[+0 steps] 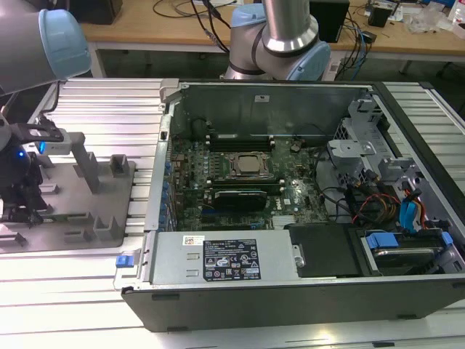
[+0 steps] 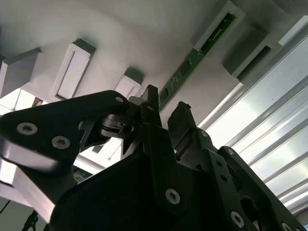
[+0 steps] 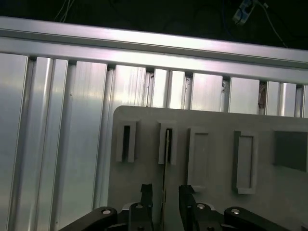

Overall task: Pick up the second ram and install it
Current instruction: 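Pick up the second ram and move it above second insertion slot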

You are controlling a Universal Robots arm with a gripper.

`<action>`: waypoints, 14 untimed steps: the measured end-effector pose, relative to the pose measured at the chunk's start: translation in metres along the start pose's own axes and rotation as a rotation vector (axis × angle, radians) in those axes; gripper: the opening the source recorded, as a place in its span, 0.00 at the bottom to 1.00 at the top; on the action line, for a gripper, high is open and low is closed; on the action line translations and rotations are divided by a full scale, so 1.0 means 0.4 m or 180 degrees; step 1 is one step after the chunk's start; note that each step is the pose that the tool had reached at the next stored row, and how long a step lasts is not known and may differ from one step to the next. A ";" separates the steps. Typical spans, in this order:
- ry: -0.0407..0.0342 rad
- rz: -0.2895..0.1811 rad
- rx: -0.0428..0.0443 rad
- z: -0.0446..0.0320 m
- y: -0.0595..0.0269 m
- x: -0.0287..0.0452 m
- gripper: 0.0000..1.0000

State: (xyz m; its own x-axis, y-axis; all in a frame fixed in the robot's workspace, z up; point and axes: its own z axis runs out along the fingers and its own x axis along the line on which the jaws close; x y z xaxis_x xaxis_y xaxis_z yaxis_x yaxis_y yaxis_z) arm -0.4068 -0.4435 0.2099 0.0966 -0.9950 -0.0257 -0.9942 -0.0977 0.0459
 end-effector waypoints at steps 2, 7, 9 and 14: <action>-0.0001 0.0000 0.0001 0.004 0.005 0.000 0.34; 0.0000 0.0000 0.0001 0.005 0.005 -0.001 0.34; 0.0000 0.0000 0.0001 0.005 0.005 -0.001 0.25; 0.0000 0.0000 0.0001 0.006 0.005 -0.001 0.24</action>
State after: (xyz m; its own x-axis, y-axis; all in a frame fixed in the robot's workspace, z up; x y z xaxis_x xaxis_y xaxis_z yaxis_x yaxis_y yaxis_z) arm -0.4091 -0.4435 0.2077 0.0965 -0.9950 -0.0258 -0.9942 -0.0976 0.0456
